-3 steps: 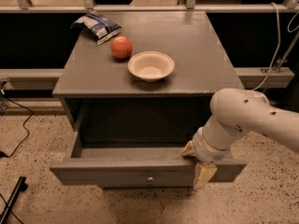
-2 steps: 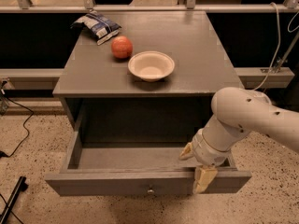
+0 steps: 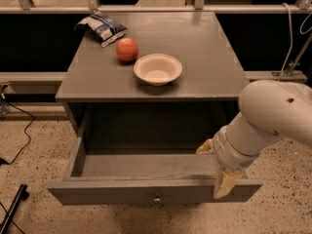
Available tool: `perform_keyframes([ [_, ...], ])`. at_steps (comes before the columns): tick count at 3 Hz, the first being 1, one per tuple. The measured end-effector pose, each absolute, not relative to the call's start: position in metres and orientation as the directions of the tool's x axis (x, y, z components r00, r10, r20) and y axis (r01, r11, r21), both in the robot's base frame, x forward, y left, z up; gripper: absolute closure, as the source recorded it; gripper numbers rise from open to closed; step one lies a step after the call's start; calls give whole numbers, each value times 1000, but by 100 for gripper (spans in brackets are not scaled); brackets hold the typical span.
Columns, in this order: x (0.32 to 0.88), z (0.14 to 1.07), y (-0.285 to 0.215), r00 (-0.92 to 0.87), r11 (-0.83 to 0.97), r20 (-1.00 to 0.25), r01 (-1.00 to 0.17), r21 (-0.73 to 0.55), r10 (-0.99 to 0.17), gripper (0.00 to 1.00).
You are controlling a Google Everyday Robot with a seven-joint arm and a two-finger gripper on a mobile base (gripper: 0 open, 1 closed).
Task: Open top drawer
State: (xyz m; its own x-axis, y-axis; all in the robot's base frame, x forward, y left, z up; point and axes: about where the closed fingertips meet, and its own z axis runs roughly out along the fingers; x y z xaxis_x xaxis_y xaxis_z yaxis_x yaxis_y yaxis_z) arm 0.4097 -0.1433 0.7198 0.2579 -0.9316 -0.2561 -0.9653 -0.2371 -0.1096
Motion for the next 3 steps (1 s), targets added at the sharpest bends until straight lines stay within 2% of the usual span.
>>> perform_keyframes([
  [1, 423, 755, -146, 287, -253, -199, -951, -179, -937, 25],
  [2, 455, 759, -151, 281, -242, -169, -946, -217, -945, 42],
  [3, 500, 724, -157, 260, -219, -166, -949, -228, -951, 66],
])
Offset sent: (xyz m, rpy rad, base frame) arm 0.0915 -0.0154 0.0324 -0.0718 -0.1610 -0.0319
